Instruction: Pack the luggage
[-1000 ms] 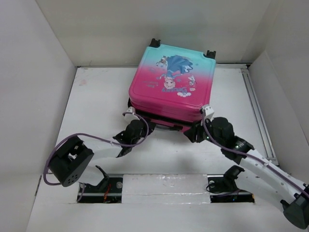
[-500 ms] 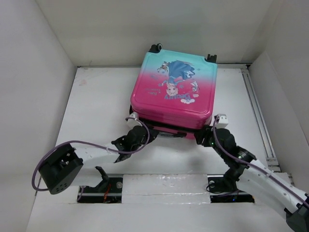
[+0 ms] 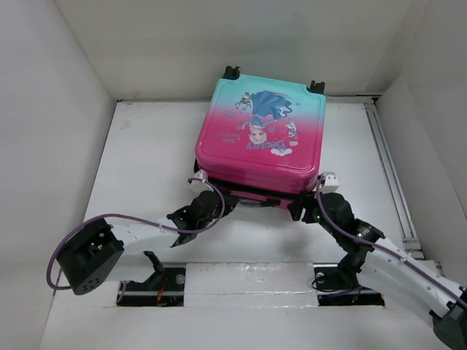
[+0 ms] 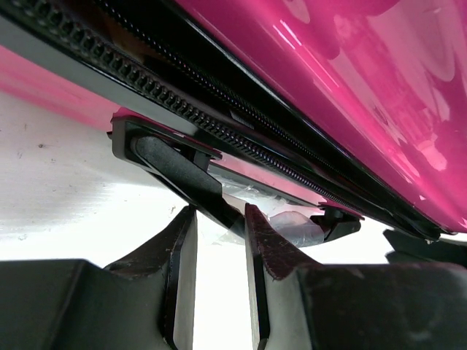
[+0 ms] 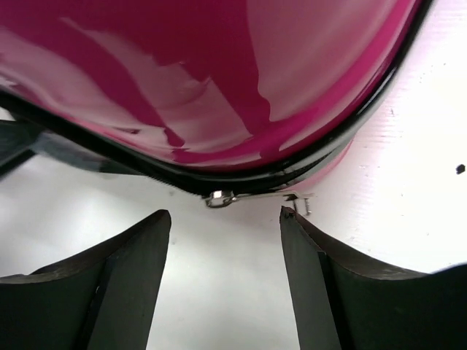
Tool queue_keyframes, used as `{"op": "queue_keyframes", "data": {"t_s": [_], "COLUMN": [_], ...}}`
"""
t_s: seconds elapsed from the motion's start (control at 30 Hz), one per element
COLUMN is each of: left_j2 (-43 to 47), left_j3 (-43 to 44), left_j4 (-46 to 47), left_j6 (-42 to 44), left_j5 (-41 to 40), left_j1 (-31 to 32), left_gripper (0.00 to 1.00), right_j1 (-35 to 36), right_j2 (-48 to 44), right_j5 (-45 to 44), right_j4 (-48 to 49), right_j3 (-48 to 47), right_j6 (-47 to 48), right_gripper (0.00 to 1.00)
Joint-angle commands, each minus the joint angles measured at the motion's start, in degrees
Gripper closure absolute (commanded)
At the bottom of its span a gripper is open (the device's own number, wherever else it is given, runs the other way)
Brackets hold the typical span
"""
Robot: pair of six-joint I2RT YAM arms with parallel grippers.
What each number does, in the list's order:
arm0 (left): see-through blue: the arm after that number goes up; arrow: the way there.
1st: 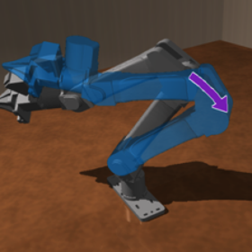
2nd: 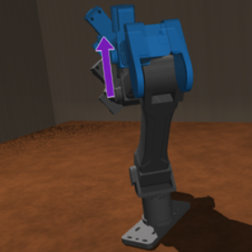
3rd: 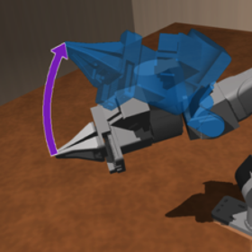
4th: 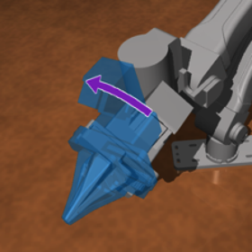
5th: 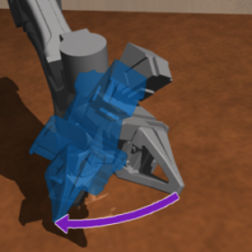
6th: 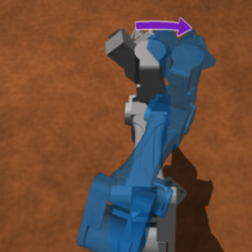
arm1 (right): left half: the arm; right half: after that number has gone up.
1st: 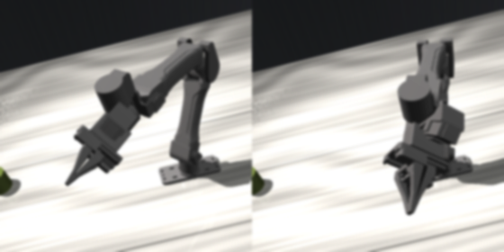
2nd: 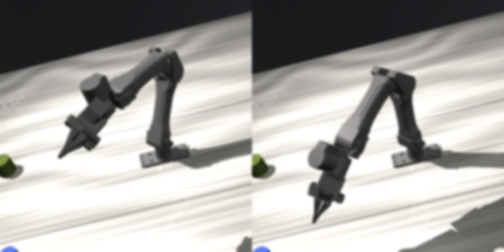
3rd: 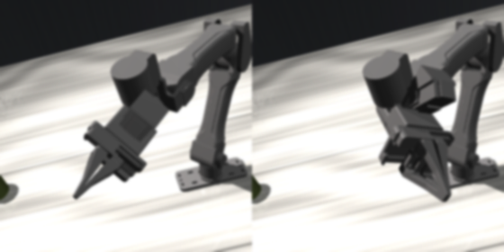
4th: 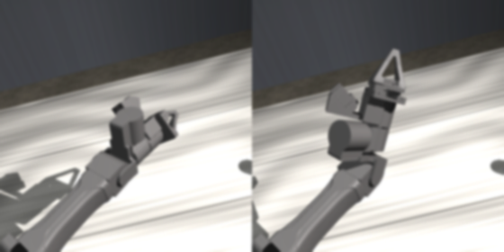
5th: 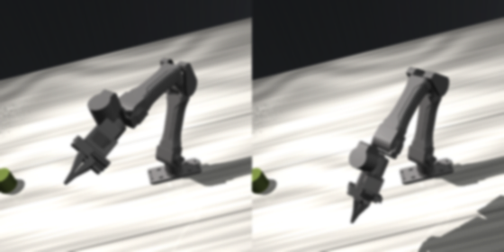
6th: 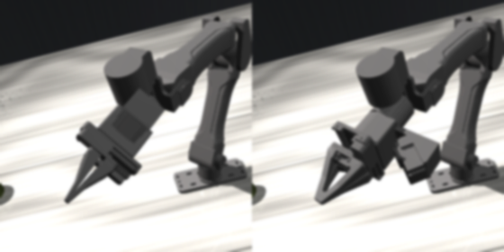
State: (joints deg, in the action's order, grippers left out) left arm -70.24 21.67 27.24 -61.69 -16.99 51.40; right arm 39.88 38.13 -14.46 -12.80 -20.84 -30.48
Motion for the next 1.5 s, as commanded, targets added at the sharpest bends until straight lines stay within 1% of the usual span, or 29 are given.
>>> {"op": "queue_keyframes", "data": {"t_s": [0.0, 0.1, 0.23, 0.37, 0.43, 0.53, 0.57, 0.63, 0.7, 0.8, 0.9, 0.93, 1.03, 1.13, 1.17, 1.23, 1.4, 1.47], "left_j2": [2.74, 3.35, 5.9, 7.22, 7.22, 7.22, 7.22, 7.22, 7.22, 6.6, 6.6, 6.6, 6.6, 6.08, 6.08, 5.47, 4.23, 3.1], "left_j3": [-0.84, -0.84, -1.9, -1.9, -1.9, -2.42, -2.42, -2.42, -2.42, -2.42, -2.42, -2.42, -2.42, -2.42, -2.42, -2.42, -2.42, -2.42], "left_j4": [1.94, 0.88, -0.34, -0.97, -1.57, -1.58, -1.58, -1.58, -1.06, -1.05, -1.05, -1.05, -1.05, -0.53, -0.53, 0.0, 1.14, 2.81], "left_j6": [4.3, 4.3, 4.91, 5.44, 5.44, 5.44, 5.44, 5.44, 5.44, 5.44, 4.91, 4.91, 4.91, 4.91, 4.91, 4.91, 4.91, 4.91], "left_j5": [2.59, 2.05, 1.53, 1.0, 1.0, 1.0, 1.0, 1.0, 1.0, 1.0, 1.53, 1.53, 1.53, 1.53, 1.53, 2.05, 2.05, 2.58], "left_j1": [1.78, 1.78, 0.11, -0.42, -0.42, -0.42, -0.42, -0.42, -0.42, -0.42, -0.42, -0.42, -0.42, -0.42, -0.42, -0.42, -0.42, -0.42], "left_gripper": [1.0, 1.0, 1.0, 1.0, 1.0, 1.0, 1.0, 1.0, 1.0, 1.0, 1.0, 1.0, 1.0, 1.0, 1.0, 1.0, 1.0, 1.0], "right_j1": [0.64, 0.64, 0.64, 0.64, 0.64, 1.78, 1.78, 2.31, 2.31, 2.31, 2.31, 2.31, 2.31, 2.31, 2.31, 2.31, 2.31, 2.84], "right_j2": [-4.8, -4.3, -1.4, 1.24, 1.77, -0.33, -2.77, -4.81, -5.35, -1.33, 2.11, 3.86, 5.37, 4.77, 4.15, 3.54, 3.87, 4.67], "right_j5": [1.89, 1.36, 0.14, -2.23, -2.24, -1.54, -1.02, -2.58, -3.38, -3.38, -4.08, -4.09, -6.97, -7.6, -8.21, -8.74, -10.33, -8.58], "right_j4": [-2.94, -3.55, -4.96, -1.62, -3.72, -7.59, -8.12, -8.64, -7.6, -3.39, 1.63, 2.51, 4.09, 6.55, 7.25, 8.49, 12.96, 14.55], "right_j3": [-1.92, -1.74, -2.98, -2.36, -5.08, -6.58, -6.58, -5.97, -5.18, -3.95, -3.42, -3.42, -3.42, -1.66, -1.14, -0.52, 1.15, 1.15], "right_j6": [-2.2, -2.74, -2.74, -1.43, -1.42, -2.12, -3.26, -4.76, -4.76, -3.72, -0.03, 1.46, 2.0, 2.53, 2.53, 2.53, 1.3, 0.6], "right_gripper": [0.32, 0.34, 0.34, 0.34, 0.37, 0.37, 0.37, 0.34, 0.28, 0.28, 0.36, 0.43, 0.5, 0.58, 0.64, 0.7, 1.0, 1.0]}}
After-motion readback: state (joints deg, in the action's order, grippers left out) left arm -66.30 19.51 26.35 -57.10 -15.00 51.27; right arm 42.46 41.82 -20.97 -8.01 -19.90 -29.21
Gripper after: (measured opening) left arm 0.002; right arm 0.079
